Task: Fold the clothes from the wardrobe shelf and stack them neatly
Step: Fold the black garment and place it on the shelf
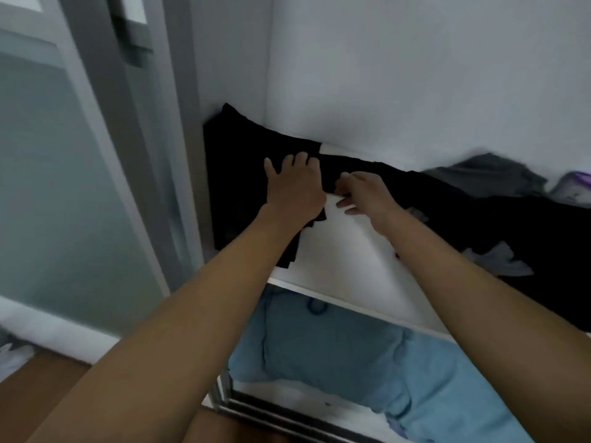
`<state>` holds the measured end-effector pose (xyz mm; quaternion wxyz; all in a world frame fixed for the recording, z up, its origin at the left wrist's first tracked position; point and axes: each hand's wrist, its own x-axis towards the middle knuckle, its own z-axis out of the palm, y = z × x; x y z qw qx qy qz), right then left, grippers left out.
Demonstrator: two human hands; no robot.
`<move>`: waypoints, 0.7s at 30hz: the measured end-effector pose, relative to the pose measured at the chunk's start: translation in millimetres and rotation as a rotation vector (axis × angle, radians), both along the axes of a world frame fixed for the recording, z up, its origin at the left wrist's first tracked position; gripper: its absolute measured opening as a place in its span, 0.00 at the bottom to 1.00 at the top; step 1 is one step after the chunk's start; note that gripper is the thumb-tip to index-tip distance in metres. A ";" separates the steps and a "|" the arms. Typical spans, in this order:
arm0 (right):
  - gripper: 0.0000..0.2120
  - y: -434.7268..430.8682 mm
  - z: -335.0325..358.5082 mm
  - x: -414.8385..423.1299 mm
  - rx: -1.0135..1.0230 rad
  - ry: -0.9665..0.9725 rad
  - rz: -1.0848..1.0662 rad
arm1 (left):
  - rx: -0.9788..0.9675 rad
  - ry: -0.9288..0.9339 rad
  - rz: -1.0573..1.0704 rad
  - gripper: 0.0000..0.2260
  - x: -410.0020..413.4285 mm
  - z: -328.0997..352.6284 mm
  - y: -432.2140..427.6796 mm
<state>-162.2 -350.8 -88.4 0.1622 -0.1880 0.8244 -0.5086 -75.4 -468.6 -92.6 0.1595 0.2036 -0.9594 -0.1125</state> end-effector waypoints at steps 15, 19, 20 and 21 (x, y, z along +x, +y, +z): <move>0.06 330.6 -5.3 3.8 0.171 0.073 -0.591 | 0.285 -0.135 -0.574 0.30 -84.9 -45.6 175.4; 0.05 345.0 -9.4 -0.6 0.101 0.013 -0.552 | 0.121 -0.203 -0.414 0.25 -105.6 -51.9 186.8; 0.05 345.6 -9.3 -3.0 0.088 0.011 -0.526 | 0.125 -0.150 -0.368 0.20 -108.1 -50.0 188.2; 0.05 346.5 -8.6 -6.6 0.080 0.006 -0.495 | 0.165 -0.089 -0.326 0.15 -109.5 -45.4 190.9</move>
